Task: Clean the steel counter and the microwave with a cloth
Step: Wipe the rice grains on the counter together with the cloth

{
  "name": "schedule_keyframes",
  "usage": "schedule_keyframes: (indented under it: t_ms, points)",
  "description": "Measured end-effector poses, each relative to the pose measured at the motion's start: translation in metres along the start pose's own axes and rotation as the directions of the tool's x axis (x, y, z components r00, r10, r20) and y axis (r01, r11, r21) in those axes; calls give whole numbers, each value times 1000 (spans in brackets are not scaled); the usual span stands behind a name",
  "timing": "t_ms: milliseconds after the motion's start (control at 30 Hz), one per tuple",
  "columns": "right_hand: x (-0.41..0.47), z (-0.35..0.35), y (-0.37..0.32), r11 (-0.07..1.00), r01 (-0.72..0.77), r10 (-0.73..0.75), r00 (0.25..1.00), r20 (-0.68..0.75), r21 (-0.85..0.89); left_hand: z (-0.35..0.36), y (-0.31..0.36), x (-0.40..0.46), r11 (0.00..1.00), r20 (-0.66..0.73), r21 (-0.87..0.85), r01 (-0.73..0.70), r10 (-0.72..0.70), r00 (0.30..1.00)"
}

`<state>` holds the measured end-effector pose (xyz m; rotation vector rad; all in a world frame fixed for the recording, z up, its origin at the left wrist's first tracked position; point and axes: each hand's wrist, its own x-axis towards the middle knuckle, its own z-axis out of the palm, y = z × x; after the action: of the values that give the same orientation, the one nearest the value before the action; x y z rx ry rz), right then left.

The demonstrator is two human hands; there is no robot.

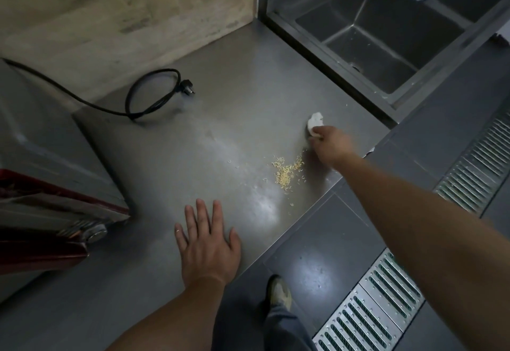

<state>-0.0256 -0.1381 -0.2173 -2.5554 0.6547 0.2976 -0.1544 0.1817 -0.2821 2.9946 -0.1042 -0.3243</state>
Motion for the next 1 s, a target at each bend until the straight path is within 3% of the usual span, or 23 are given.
schedule_keyframes:
  t_ms: [233,367,467,667,833,1000]
  points:
    - [-42,46,-5,998,61,-57,983,-172,15,1,0,0,1000,-8,-14,5,-5,1000]
    - [-44,44,-10,993,112,-105,981,-162,37,0,0,0,1000,-4,-14,8,-8,1000]
    - [-36,29,-13,986,117,-99,984,-151,117,0,0,-1,1000,-10,-14,4,-4,1000]
    - [-5,-4,-4,956,70,16,956,-292,284,2,0,0,1000,-22,-19,-1,1,1000]
    - [16,-6,-17,966,101,-33,962,-271,238,1,0,0,1000,-25,-24,1,-1,1000]
    - [29,25,-69,960,225,-218,974,-64,169,1,1,2,1000,-11,-16,4,-5,1000]
